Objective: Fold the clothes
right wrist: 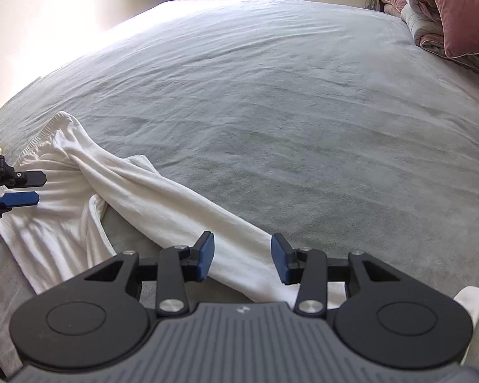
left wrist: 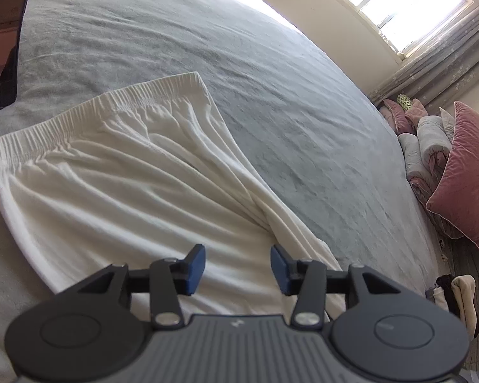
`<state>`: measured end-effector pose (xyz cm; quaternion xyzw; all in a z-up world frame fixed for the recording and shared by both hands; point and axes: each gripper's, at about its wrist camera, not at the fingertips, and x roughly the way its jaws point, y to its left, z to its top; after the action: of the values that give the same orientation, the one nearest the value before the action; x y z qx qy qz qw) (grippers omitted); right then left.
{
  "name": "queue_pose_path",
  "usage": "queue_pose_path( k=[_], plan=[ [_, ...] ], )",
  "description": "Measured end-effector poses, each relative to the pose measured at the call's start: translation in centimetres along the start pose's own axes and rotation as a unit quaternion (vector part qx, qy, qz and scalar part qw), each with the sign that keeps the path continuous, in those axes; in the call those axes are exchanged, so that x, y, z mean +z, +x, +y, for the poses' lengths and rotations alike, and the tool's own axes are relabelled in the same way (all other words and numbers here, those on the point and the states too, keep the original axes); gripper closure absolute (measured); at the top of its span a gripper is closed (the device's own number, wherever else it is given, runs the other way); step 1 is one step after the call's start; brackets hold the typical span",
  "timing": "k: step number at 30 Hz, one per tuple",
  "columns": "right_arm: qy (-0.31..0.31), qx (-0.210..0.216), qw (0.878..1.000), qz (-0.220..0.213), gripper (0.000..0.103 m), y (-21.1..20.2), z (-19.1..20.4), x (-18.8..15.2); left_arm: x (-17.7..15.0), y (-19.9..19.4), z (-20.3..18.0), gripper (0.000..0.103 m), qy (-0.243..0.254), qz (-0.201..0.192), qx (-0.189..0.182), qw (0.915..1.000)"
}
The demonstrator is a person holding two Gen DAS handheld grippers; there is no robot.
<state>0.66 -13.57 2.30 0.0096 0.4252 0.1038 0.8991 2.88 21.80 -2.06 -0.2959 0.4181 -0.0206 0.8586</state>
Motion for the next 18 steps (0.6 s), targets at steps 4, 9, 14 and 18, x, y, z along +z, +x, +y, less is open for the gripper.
queue_pose_path(
  k=[4,9,14,18],
  plan=[
    [-0.007,0.013,1.000,0.004,0.059,0.5,0.6,0.6,2.1,-0.8,0.4,0.057,0.021,-0.021,0.022,0.9993],
    [-0.016,0.023,1.000,0.008,0.059,1.4,0.7,1.5,7.8,-0.5,2.5,0.057,0.034,-0.045,0.051,0.9971],
    [-0.015,0.055,0.998,0.011,0.059,2.2,0.2,2.2,11.8,1.3,3.1,0.057,0.070,-0.049,0.049,0.9951],
    [-0.004,0.092,0.996,0.010,0.059,2.7,0.0,2.7,13.3,3.5,3.1,0.057,0.099,-0.041,0.036,0.9935]
  ],
)
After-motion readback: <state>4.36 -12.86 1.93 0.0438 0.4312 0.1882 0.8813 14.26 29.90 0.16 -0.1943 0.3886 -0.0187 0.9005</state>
